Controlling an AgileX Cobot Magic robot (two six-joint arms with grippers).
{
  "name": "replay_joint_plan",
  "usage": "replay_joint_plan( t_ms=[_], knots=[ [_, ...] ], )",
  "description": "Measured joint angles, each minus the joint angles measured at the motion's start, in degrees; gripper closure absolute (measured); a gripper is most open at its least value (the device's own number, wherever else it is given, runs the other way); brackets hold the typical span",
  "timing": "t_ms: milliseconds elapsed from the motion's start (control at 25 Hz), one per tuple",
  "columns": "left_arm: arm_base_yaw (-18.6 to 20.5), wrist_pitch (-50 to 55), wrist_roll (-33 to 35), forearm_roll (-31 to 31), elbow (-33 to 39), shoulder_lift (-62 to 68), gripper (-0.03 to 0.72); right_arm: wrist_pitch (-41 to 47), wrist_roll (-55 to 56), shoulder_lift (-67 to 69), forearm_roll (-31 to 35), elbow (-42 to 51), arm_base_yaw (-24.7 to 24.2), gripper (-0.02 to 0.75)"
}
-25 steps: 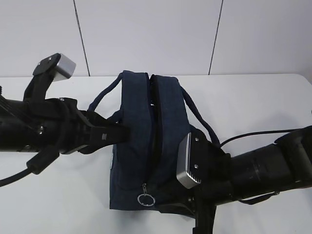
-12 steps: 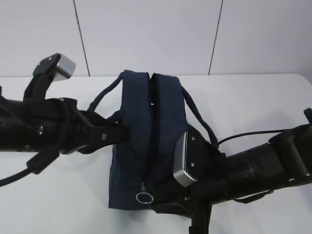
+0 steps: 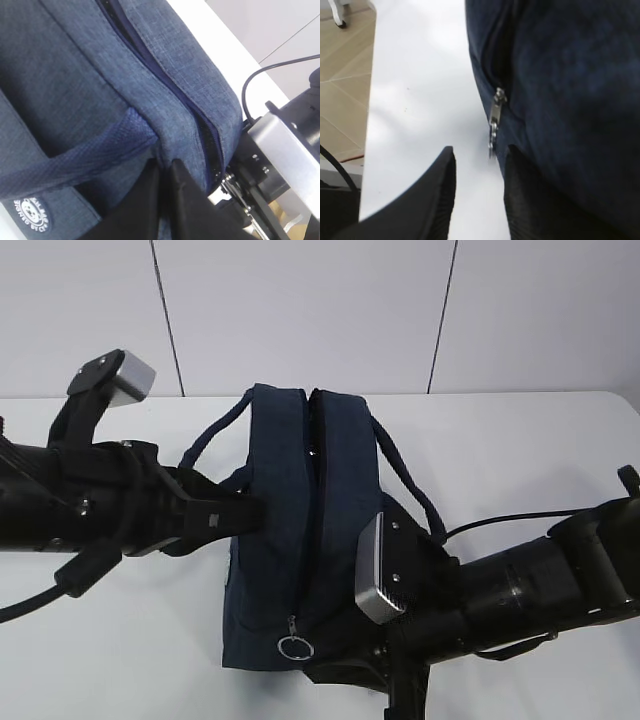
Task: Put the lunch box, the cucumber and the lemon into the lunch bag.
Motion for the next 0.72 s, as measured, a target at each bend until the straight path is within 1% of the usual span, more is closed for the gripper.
replay_joint_plan(
  t_ms=[160, 280, 520, 720],
  knots=[
    [0.0, 0.0, 0.0, 0.0, 0.0, 0.0, 0.686, 1.7, -0.1, 0.1, 0.0, 0.0, 0.0, 0.496],
    [0.0, 0.0, 0.0, 0.0, 0.0, 0.0, 0.686, -0.3, -0.1, 0.2, 0.0, 0.0, 0.1, 0.496],
    [0.0, 0.0, 0.0, 0.0, 0.0, 0.0, 0.686, -1.3, -0.2, 0.5, 0.0, -1.2, 0.2, 0.496],
    [0.1, -0.2, 0.0, 0.0, 0.0, 0.0, 0.686, -3.2, -0.1, 0.5, 0.0, -2.6, 2.1, 0.496]
  ],
)
